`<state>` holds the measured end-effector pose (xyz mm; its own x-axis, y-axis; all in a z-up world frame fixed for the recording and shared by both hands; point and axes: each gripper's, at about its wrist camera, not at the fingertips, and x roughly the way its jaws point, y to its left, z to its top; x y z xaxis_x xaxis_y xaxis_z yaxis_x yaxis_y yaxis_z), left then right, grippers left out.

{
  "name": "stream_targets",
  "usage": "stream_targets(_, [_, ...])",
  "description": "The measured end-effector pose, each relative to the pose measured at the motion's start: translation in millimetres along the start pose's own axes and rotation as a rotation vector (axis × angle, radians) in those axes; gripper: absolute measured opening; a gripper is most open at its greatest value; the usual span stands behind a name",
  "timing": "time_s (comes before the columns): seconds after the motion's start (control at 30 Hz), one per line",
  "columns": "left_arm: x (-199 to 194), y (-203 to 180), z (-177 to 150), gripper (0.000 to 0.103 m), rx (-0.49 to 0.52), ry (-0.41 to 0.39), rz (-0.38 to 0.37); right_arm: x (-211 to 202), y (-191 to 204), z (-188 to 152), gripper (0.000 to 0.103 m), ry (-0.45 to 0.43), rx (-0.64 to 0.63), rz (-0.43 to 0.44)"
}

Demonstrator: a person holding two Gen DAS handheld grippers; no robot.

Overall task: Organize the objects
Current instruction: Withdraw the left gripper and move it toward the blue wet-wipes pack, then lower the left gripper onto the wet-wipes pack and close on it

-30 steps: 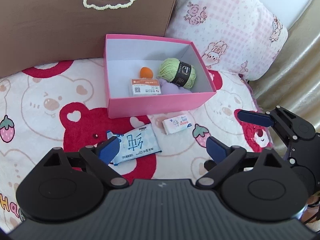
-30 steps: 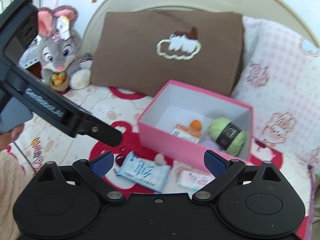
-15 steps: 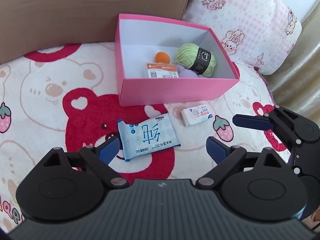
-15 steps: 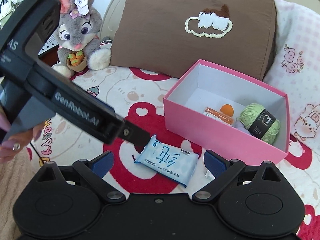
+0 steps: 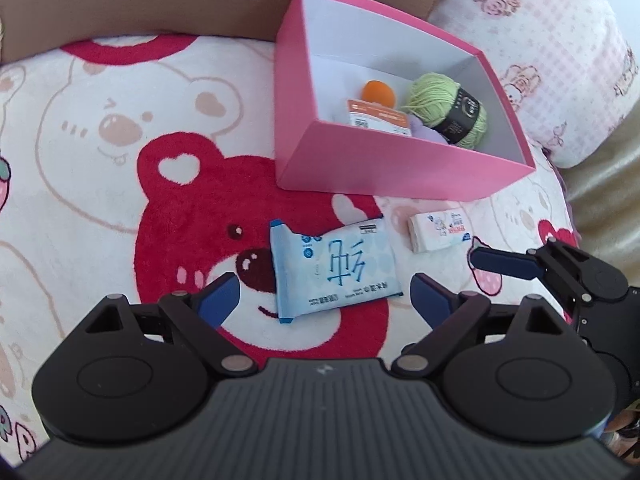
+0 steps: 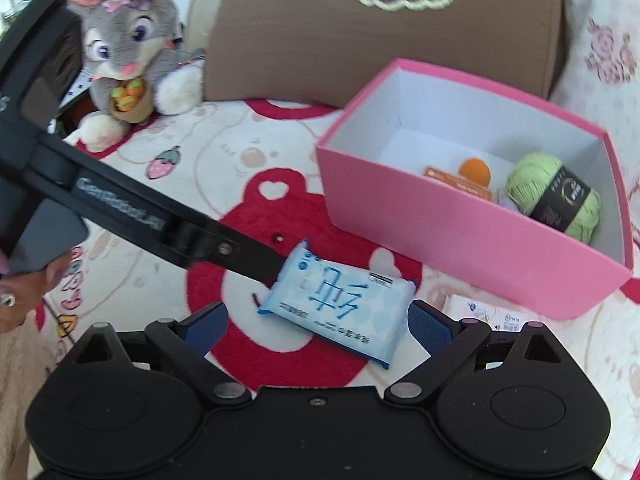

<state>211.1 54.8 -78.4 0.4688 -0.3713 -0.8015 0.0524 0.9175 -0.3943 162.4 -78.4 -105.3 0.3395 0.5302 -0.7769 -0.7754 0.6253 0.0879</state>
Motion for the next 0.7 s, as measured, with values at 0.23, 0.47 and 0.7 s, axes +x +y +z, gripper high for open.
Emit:
stream_targets(0.23, [19, 17, 3, 0.09, -0.059, 0.029, -0.003, 23, -19, -22, 0.098, -0.011, 0.149, 0.024])
stream_targets(0.47, [40, 26, 4, 0.078, -0.089, 0.045, 0.012, 41, -35, -32, 0.098, -0.015, 0.201, 0.035])
stream_targets(0.7, [53, 32, 7, 0.066, -0.111, 0.04, 0.02, 63, -43, -36, 0.097, -0.008, 0.291, 0.024])
